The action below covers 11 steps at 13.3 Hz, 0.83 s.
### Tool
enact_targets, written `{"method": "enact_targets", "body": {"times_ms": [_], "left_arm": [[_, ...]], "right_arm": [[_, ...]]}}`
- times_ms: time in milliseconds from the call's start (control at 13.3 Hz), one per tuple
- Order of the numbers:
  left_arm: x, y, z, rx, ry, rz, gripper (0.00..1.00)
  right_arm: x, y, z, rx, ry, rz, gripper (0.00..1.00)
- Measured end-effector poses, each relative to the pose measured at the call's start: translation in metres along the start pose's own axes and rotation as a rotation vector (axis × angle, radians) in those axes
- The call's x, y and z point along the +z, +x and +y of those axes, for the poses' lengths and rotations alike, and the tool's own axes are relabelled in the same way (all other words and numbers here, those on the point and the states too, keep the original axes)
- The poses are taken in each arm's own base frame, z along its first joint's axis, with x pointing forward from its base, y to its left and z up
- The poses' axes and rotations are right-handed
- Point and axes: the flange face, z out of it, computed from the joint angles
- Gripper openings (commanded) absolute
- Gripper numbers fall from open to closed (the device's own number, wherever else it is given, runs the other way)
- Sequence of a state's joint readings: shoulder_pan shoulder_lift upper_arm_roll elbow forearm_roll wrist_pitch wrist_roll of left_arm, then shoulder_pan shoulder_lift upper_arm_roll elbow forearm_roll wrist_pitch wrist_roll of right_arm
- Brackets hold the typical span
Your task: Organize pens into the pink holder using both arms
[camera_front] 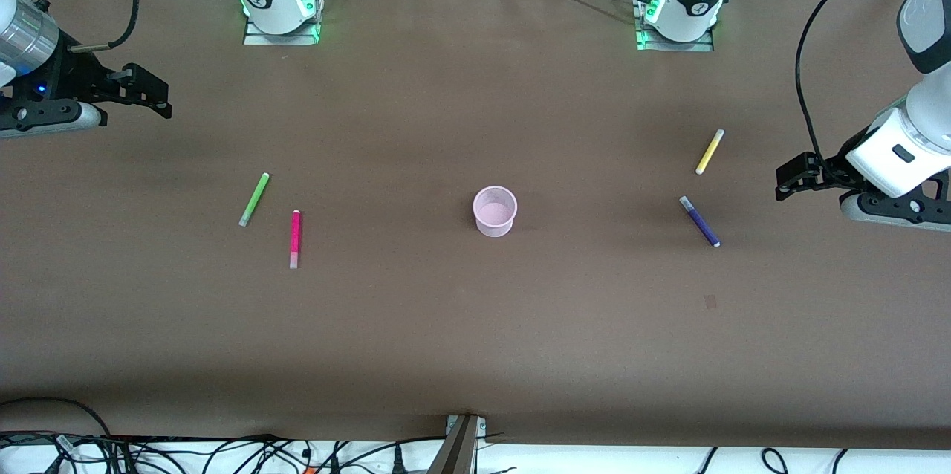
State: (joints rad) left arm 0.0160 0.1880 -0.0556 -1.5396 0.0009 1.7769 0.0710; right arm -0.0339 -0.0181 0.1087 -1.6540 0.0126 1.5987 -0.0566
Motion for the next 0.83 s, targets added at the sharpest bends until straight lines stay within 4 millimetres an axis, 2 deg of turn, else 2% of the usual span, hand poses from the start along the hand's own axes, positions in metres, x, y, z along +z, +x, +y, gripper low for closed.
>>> {"method": "enact_targets", "body": {"times_ms": [226,828], "left_arm": [[0.0,0.0,0.0006,0.001,0.0,0.0,1.0],[-0.0001,0.0002,0.0019,0.003,0.0,0.0,1.0]], "right_arm": [[0.0047,-0.0017,0.0017,0.016,0.0,-0.012,1.0],[0.0027,-0.0014,0.002,0.016,-0.001,-0.001,1.0]]}}
